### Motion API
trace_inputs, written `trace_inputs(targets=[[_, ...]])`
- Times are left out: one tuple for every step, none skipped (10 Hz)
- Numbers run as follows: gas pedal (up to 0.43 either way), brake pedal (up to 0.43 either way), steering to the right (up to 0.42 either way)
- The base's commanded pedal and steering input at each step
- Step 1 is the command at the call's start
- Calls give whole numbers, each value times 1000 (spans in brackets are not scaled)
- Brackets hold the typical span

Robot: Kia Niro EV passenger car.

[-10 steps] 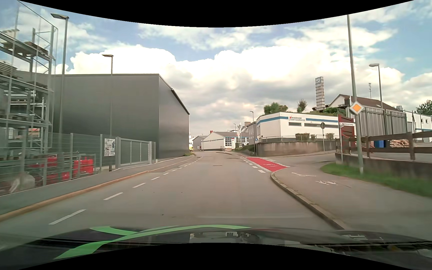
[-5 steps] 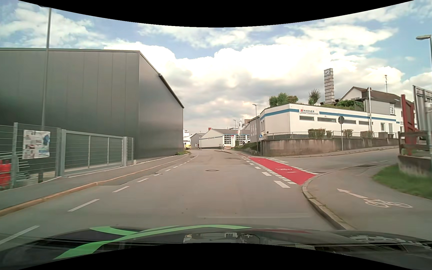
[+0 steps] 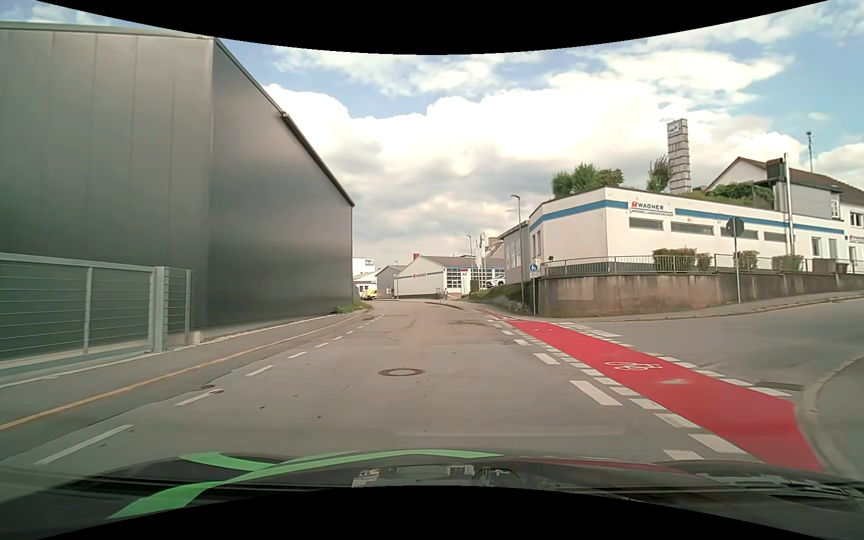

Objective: Follow the waypoints while adhering to traffic rules and regulations

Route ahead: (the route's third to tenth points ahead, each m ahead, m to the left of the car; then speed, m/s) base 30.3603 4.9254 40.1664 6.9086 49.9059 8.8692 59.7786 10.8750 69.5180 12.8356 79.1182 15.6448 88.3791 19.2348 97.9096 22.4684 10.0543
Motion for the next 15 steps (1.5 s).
trace_inputs(targets=[[59,0,0],[67,0,0],[67,0,-1],[79,0,-1],[79,0,-2],[87,0,-3],[98,0,-4],[118,0,-6],[138,0,-10],[138,0,-12],[138,0,-12],[130,0,-12],[130,0,-13],[130,0,-13],[130,0,-15]])
